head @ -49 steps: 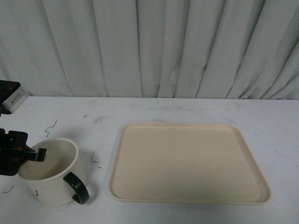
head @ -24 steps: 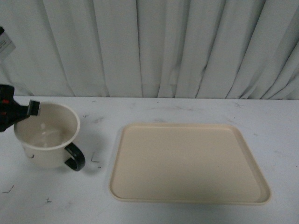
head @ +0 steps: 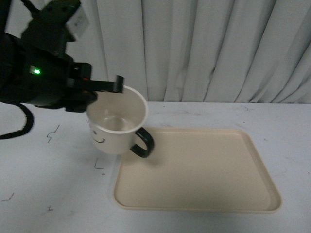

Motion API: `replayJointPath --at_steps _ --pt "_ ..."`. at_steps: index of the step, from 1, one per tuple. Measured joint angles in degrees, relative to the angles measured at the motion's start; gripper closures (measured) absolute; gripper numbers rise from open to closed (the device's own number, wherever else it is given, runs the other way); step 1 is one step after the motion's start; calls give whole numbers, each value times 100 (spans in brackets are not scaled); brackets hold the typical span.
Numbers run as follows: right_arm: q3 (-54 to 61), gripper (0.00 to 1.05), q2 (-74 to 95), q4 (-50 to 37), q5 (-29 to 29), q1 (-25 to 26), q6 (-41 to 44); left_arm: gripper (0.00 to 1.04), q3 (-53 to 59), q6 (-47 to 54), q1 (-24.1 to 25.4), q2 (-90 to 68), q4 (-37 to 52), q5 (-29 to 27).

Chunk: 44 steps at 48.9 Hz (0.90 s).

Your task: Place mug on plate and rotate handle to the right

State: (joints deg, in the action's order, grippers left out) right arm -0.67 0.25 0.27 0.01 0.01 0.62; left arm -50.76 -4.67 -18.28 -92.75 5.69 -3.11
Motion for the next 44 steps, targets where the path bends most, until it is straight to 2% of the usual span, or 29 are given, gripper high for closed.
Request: replayJointPath --at_steps 6,44 --pt "0 6 0 0 0 0 0 102 -210 -393 -400 -363 28 -74" --pt "0 6 0 0 0 0 0 102 -658 -1307 -1196 -1316 57 -326"
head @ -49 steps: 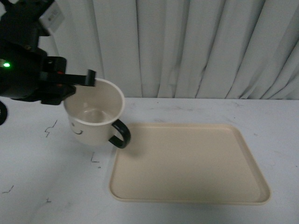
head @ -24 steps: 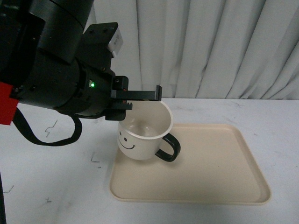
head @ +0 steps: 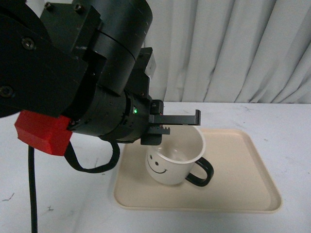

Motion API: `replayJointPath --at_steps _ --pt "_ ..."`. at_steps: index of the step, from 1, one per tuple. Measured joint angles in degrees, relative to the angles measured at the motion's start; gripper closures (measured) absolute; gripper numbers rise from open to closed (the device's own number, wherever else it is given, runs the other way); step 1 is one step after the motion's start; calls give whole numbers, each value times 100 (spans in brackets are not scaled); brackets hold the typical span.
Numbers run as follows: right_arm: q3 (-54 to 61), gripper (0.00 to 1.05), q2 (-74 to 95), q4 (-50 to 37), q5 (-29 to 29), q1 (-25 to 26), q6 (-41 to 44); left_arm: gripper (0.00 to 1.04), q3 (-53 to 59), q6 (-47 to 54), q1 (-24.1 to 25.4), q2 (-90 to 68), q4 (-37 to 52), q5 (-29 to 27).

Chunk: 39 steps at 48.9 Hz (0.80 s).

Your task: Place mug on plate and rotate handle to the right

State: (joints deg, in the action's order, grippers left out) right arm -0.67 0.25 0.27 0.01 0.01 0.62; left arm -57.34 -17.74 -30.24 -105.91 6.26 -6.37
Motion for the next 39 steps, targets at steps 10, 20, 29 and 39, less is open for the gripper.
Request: replayJointPath --at_steps 10,20,29,39 --pt "0 6 0 0 0 0 0 102 9 -289 -125 -170 247 173" --pt "0 6 0 0 0 0 0 94 9 -372 -153 -273 179 138" --pt "0 6 0 0 0 0 0 62 -22 -334 -133 -256 76 79" --pt "0 6 0 0 0 0 0 35 -17 -90 -247 96 74 -149"
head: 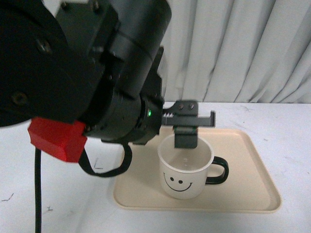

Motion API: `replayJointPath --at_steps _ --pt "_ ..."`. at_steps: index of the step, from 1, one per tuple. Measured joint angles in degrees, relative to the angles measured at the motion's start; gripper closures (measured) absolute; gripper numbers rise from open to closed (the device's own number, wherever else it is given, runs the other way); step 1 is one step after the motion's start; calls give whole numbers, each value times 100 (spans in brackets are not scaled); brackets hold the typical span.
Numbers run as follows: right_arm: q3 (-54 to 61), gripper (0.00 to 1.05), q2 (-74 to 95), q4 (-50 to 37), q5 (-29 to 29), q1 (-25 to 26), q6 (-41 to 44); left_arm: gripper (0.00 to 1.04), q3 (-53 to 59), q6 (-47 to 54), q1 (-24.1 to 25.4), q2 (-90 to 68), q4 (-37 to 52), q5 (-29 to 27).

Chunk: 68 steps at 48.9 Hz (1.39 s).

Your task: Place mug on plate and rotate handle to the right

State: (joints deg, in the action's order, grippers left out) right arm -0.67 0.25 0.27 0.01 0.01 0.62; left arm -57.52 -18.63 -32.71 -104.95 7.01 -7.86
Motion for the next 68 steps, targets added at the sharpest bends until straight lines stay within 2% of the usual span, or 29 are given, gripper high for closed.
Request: replayJointPath --at_steps 4,10,16,17,18,20,22,28,43,49,68 --pt "0 6 0 0 -2 0 0 22 72 234 -33 428 332 -195" --pt "0 6 0 0 0 0 0 5 518 756 -79 1250 1567 -540" --pt "0 6 0 0 0 0 0 7 820 1121 -48 1770 2660 -706" --pt "0 6 0 0 -4 0 0 9 841 1231 -55 1773 2933 -887" --pt "0 6 0 -4 -7 0 0 14 951 1346 -39 1797 3370 -1296" --pt "0 6 0 -2 -7 0 0 23 1353 1510 70 1937 3709 -1808" --pt "0 6 0 4 13 4 0 33 1941 1624 254 2142 3858 -1998" --pt "0 6 0 2 9 0 0 49 2756 1729 673 2573 4011 -1869" --pt "0 6 0 0 2 0 0 103 4291 1751 1622 4111 4072 -861" --pt "0 6 0 0 0 0 0 103 4675 1777 2000 4734 3947 -553" --pt "0 6 0 0 0 0 0 103 5313 1777 2610 6142 3156 90"
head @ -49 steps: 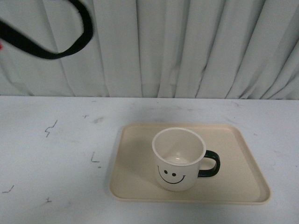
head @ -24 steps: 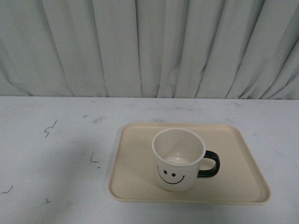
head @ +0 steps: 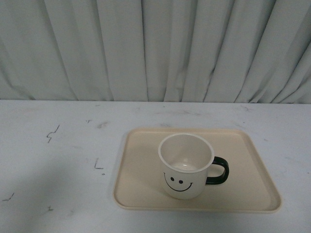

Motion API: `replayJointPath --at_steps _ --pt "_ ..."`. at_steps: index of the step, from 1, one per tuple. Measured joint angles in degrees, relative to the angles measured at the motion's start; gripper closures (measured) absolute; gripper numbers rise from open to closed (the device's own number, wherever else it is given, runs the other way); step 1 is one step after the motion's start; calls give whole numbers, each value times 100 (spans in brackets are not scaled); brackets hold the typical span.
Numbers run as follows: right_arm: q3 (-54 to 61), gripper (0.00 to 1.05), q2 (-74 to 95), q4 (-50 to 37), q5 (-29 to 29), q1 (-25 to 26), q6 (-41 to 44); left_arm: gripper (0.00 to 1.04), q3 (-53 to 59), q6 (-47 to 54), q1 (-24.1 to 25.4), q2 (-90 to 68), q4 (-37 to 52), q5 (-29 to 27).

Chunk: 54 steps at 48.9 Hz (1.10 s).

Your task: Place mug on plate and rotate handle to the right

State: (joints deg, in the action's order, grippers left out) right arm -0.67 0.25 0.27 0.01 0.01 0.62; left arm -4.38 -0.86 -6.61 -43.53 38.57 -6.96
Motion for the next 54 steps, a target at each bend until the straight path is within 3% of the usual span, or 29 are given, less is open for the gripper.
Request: replayJointPath --at_steps 5,8,14,31,42,43,51,54 --pt "0 6 0 0 0 0 0 103 122 0 105 348 -212 122" --pt "0 6 0 0 0 0 0 103 286 0 256 343 125 382" --pt "0 6 0 2 2 0 0 103 382 -2 697 608 -361 592" --pt "0 6 0 2 -2 0 0 103 385 4 649 1974 -1510 695" --pt "0 6 0 0 -2 0 0 103 385 4 649 3410 -2940 697" --pt "0 6 0 2 2 0 0 103 380 7 649 4004 -3834 715" --pt "0 6 0 4 -2 0 0 103 380 2 649 4304 -3851 695" --pt "0 6 0 -2 -2 0 0 95 380 4 649 4304 -3886 697"
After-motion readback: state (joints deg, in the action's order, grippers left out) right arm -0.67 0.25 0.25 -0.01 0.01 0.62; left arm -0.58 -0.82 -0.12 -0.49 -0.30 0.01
